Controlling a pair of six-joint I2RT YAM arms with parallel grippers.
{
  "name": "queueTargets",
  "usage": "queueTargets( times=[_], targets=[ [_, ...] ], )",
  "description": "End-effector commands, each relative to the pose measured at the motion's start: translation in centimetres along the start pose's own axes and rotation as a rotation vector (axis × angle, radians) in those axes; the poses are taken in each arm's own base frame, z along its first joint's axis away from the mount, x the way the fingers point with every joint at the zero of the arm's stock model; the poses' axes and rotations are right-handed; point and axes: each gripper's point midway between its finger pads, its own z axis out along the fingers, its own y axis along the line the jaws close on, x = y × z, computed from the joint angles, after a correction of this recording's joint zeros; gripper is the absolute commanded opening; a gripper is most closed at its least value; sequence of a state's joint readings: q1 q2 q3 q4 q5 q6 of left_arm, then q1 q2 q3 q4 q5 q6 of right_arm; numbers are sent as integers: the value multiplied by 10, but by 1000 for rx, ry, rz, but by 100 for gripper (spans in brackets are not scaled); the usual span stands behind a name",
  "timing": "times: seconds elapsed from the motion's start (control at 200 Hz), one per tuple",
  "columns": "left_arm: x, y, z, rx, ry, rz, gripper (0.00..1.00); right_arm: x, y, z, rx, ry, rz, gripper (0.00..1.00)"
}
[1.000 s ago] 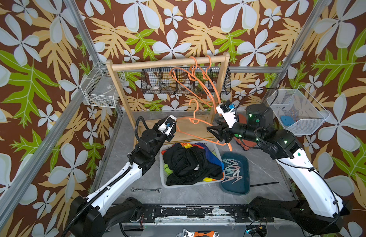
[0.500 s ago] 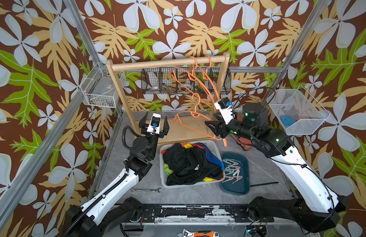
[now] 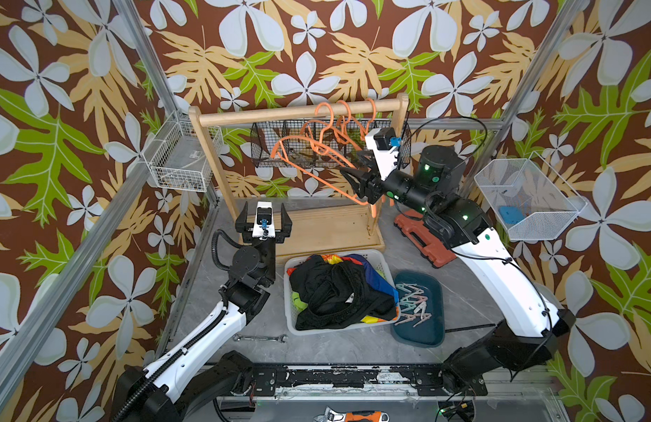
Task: Remove the clothespins securing shorts to the hanger
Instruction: Place the hanger on the clothesline.
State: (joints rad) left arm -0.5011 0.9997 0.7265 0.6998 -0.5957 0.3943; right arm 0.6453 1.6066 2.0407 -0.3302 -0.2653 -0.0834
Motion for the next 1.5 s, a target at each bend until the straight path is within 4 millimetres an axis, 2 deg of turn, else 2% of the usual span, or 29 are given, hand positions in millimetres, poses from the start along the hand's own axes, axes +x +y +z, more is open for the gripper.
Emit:
queueTargets(
  times=[0.0, 0.27, 0.5, 0.686, 0.896, 0.971, 1.101, 1.186, 1.386, 1.496],
  targets=[
    [-13, 9, -1, -32, -46, -30, 93, -20, 5, 15, -52, -90, -7, 0],
    [-15, 11, -3, -39, -54, -21, 93, -12, -8, 61, -52, -122, -6, 0],
    [-16, 12, -4, -39, -58, -18, 93, 25, -22, 94, -60, -90, 55, 0],
    [-15, 11, -4, -38, -57, -11, 94, 47, -22, 109, -73, -72, 86, 0],
    [-16, 12, -4, -39, -59, -7, 94, 72, -19, 117, -85, -38, 120, 0],
    [-16, 11, -4, -35, -60, -8, 94, 72, -20, 119, -81, -44, 123, 0],
    [-14, 9, -3, -33, -53, 0, 94, 60, -22, 126, -88, -56, 121, 0],
    [-13, 9, -3, -34, -52, 6, 94, 63, -21, 129, -98, -45, 129, 0],
    [-14, 10, -3, -36, -56, 6, 94, 76, -18, 117, -87, -48, 147, 30],
    [-14, 10, -3, -34, -56, 7, 95, 79, -17, 110, -78, -40, 145, 39]
  ],
)
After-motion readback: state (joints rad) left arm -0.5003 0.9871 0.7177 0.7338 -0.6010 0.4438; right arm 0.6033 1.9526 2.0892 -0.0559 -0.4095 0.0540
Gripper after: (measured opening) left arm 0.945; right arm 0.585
